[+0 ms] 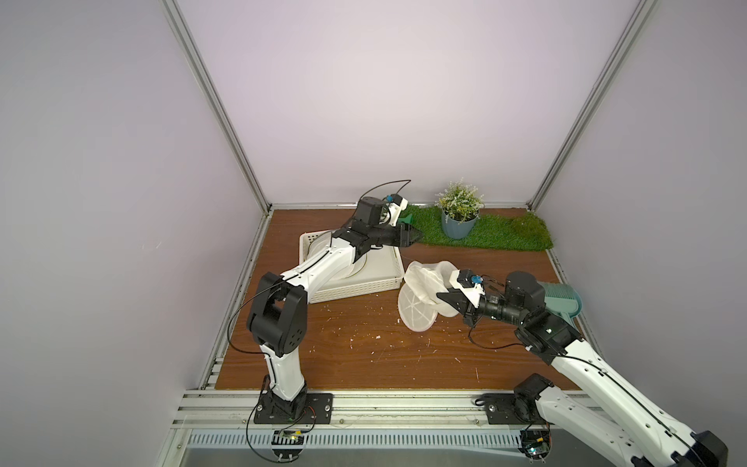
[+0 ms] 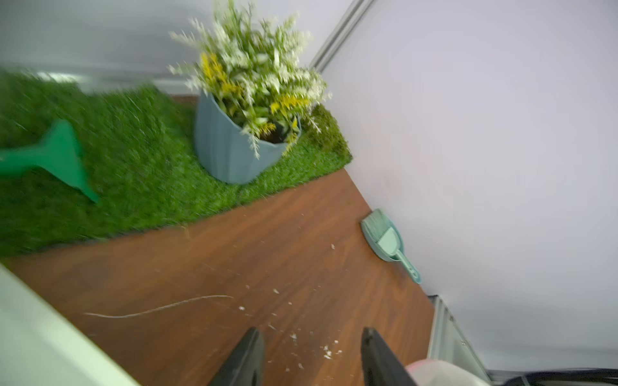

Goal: Turn the laundry bag inside out
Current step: Turn over the laundry bag.

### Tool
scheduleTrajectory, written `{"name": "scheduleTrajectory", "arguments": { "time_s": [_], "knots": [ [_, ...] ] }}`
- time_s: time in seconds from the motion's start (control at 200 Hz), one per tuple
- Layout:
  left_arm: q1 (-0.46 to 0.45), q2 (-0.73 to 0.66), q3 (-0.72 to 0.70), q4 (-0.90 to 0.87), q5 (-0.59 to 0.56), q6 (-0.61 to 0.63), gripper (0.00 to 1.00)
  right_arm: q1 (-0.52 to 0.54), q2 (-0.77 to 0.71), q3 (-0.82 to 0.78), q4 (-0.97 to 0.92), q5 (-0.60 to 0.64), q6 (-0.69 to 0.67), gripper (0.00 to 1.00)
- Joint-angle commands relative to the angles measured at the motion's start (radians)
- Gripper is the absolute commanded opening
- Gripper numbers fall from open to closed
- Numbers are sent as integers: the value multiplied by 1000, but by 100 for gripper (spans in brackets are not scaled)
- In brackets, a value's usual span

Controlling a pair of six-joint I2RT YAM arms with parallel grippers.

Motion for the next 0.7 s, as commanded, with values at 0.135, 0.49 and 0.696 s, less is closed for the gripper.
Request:
{"name": "scheduleTrajectory", "arguments": {
  "time_s": [0.135,0.49,0.696],
  "knots": [
    [46,-297,-153,297,-62,251,59,-33,-18,4,120,-28,175,0],
    [41,-377,-140,-206,428,967,79,-85,145,160,-33,-232,-21,0],
    [-35,-291,-55,-430,473,1170,80,-84,254,270,-165,-313,-121,0]
  ]
}}
